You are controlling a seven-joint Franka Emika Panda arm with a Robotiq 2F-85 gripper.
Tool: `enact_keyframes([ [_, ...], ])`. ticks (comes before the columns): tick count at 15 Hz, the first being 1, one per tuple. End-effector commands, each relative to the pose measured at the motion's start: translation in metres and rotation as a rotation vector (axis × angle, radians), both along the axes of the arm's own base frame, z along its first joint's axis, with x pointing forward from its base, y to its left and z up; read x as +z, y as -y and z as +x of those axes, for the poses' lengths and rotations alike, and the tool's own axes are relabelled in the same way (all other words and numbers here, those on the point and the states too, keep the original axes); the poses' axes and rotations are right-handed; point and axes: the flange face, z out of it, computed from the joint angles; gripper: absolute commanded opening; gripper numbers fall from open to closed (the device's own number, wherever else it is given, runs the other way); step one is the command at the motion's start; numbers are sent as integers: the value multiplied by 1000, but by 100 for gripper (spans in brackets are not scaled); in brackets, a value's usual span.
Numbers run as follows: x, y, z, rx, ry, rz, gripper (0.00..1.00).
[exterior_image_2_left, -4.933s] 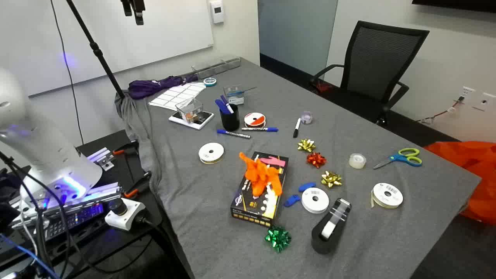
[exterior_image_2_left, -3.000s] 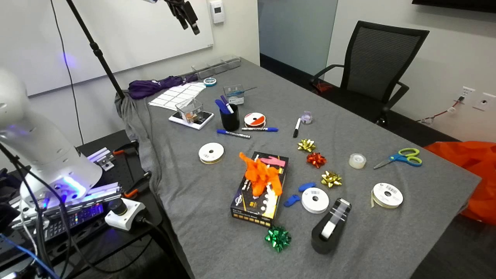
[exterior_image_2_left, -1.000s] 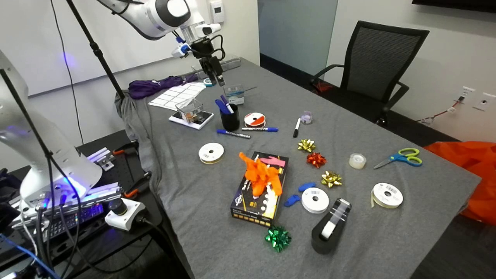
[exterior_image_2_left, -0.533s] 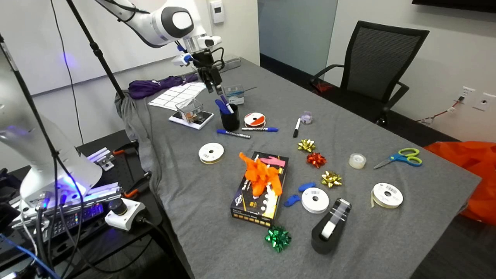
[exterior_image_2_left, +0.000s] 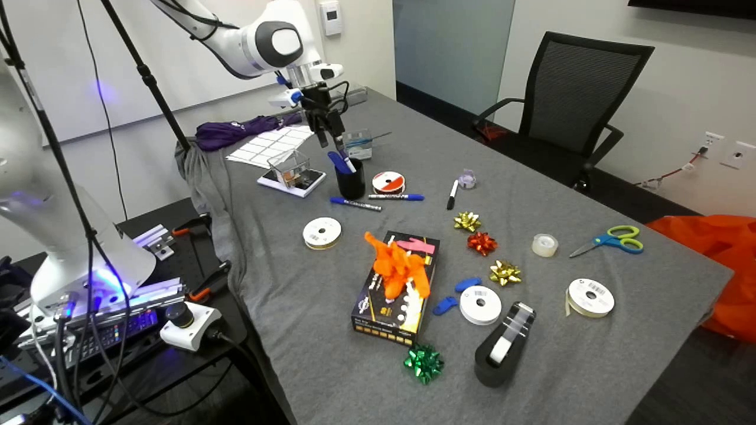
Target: Remove the blue object from the black cup
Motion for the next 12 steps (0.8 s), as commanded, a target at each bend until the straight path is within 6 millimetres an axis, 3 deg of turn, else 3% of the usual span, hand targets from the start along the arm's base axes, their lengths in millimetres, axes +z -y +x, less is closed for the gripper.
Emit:
enact_keyframes([
  [1, -10, 6, 14, 25, 9, 10, 100],
  [12, -36, 22, 7, 46, -32, 18, 100],
])
